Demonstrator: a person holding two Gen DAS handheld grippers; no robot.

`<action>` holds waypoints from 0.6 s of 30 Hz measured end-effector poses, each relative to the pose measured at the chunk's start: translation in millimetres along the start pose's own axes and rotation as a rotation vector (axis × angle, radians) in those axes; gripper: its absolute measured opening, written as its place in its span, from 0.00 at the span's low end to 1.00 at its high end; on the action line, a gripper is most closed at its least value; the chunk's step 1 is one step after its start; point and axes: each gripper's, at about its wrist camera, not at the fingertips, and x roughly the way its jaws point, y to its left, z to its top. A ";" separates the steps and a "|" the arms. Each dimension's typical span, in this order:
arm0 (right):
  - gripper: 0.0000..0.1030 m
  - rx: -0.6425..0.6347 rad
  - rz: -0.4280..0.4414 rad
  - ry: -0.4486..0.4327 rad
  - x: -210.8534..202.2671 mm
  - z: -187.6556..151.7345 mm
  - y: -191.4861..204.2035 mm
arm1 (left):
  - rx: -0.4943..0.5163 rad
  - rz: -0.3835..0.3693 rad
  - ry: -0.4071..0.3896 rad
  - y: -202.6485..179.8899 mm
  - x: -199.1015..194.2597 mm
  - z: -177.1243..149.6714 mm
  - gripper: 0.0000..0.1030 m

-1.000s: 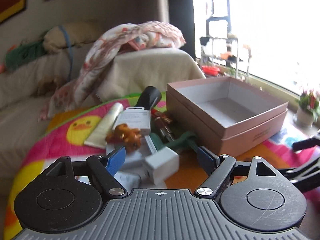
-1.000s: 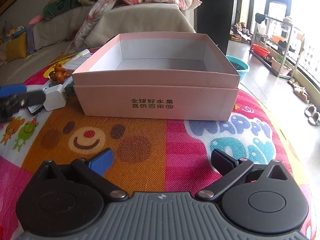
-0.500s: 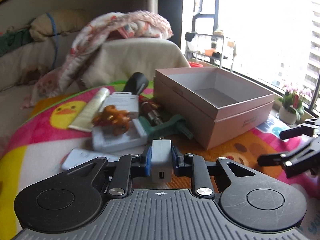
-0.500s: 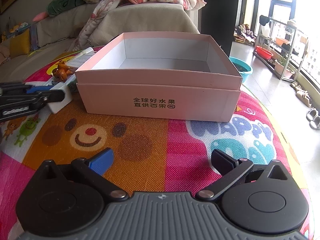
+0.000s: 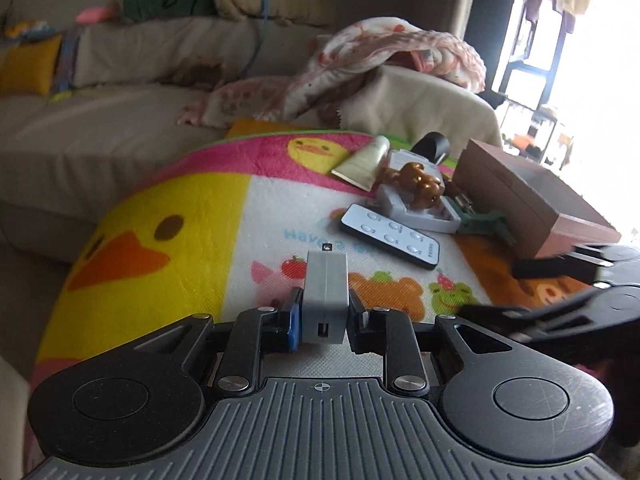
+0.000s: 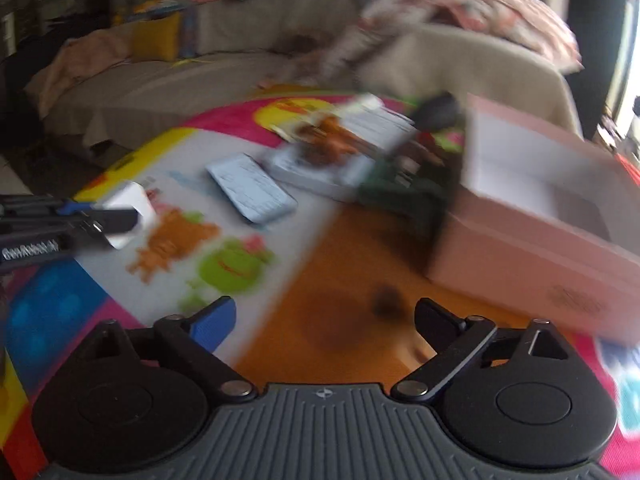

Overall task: Organize rigid objects
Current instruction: 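Grasp the white cube charger with the left tool, then grasp the white remote with the right tool while the left tool holds the charger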

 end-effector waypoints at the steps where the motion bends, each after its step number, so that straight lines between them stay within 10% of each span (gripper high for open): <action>1: 0.86 -0.023 0.004 -0.012 7.4 8.7 7.6 | -0.015 -0.010 -0.001 2.5 -0.2 -0.1 0.25; 6: 0.84 -0.043 0.069 -0.009 43.5 45.5 19.0 | -0.008 -0.003 0.003 -1.7 0.5 -1.0 0.25; 10: 0.41 -0.051 0.115 -0.003 44.9 55.0 27.6 | -0.005 0.000 0.002 -2.7 0.0 -1.2 0.25; 18: 0.38 -0.149 0.144 0.023 -19.4 -0.6 21.4 | 0.010 0.012 0.005 -5.8 1.2 -0.1 0.25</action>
